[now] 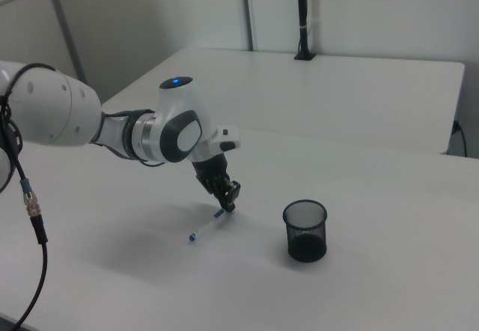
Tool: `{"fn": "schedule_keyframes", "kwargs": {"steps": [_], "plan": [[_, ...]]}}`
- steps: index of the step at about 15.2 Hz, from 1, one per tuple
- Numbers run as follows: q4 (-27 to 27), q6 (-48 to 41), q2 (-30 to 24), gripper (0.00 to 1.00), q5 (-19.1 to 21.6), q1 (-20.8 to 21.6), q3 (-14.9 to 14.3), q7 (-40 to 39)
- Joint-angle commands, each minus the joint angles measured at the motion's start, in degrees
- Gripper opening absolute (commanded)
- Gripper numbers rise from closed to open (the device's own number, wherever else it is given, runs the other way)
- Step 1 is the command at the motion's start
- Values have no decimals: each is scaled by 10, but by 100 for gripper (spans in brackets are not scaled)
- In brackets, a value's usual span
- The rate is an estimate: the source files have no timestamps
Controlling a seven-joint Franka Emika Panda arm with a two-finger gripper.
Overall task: Insert the marker
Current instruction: 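Lift the marker and carry it above the black mesh pen cup, then tilt the marker upright and lower it into the pen cup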
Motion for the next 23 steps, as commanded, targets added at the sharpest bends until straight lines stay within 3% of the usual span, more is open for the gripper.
{"fn": "schedule_keyframes", "kwargs": {"steps": [1, 4, 7, 9, 15, 23], "plan": [[-4, 6, -71, 0, -3, -17, -1, 13], [2, 11, -135, 0, 20, -48, -4, 7], [29, 20, -154, 0, 26, -74, -8, -10], [19, 78, -167, 0, 26, -92, -19, -40], [-30, 273, -135, 0, 26, -102, -74, -79], [-92, 417, -95, 0, 25, -140, -78, -120]]}}
